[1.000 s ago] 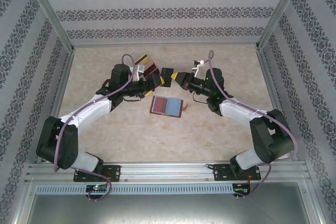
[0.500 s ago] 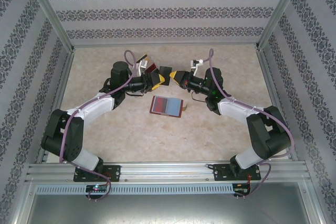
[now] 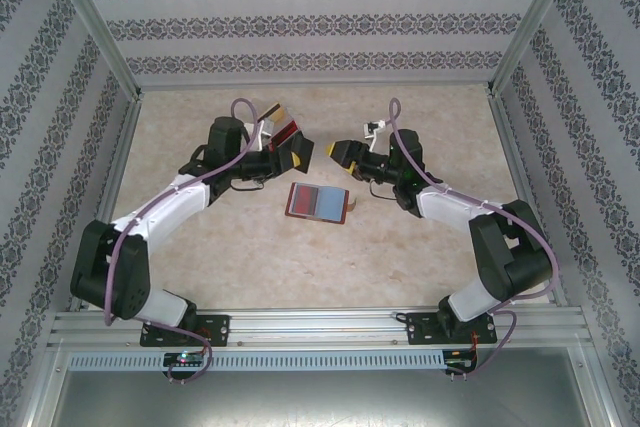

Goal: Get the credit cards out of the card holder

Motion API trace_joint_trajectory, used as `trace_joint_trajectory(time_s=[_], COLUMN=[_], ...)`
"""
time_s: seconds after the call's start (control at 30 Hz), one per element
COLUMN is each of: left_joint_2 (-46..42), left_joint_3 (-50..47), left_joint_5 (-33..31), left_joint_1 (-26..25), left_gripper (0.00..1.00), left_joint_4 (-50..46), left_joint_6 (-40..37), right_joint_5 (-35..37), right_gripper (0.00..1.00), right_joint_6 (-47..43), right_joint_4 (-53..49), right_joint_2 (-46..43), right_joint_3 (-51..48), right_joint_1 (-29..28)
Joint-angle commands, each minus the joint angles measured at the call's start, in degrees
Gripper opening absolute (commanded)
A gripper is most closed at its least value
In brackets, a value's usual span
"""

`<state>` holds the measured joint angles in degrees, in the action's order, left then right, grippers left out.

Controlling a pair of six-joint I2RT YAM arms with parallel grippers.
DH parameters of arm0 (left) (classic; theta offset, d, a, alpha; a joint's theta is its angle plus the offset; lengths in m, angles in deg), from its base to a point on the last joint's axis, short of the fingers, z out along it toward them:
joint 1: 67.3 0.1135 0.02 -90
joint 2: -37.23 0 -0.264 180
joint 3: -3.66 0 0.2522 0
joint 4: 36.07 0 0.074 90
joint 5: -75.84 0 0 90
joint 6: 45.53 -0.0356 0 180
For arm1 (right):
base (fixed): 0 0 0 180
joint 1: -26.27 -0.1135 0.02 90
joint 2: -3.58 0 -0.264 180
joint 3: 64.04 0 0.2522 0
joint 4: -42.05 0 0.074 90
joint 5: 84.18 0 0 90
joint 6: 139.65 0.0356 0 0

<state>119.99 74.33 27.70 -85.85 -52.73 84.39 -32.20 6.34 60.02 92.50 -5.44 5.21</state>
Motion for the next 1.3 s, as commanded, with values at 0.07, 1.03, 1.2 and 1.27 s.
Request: trace_joint_trajectory(time_s=[0.07,1.03,1.2,1.27], left_joint_2=[-0.87,39.33,40.85,41.12], left_joint_3=[5.52,45.27,46.14,45.88], left_joint_5=[-15.35,-30.49,-31.97,-32.18], left_joint_1=[0.56,-2.65,-2.03,-1.76], left_gripper=[0.0,0.0,0.0,0.0], left_joint_4=[-19.93,-32.61,-32.83,-32.55], left_joint_6=[-18.78,-58.57,-60.57,-60.56], right_joint_5=[1.75,10.53,9.6,9.39], right_gripper=[0.73,0.88,0.89,0.88], right_joint_6=[-9.15,-21.83,-21.36,-21.36], right_joint_4=[-6.89,-31.73,-31.64,-31.66], right_joint_2=[-1.43,-2.81,-2.61,-2.61], right_joint_3=[-1.77,3.45,4.37,4.64], right_joint_1=[2.6,7.69,7.01,6.68])
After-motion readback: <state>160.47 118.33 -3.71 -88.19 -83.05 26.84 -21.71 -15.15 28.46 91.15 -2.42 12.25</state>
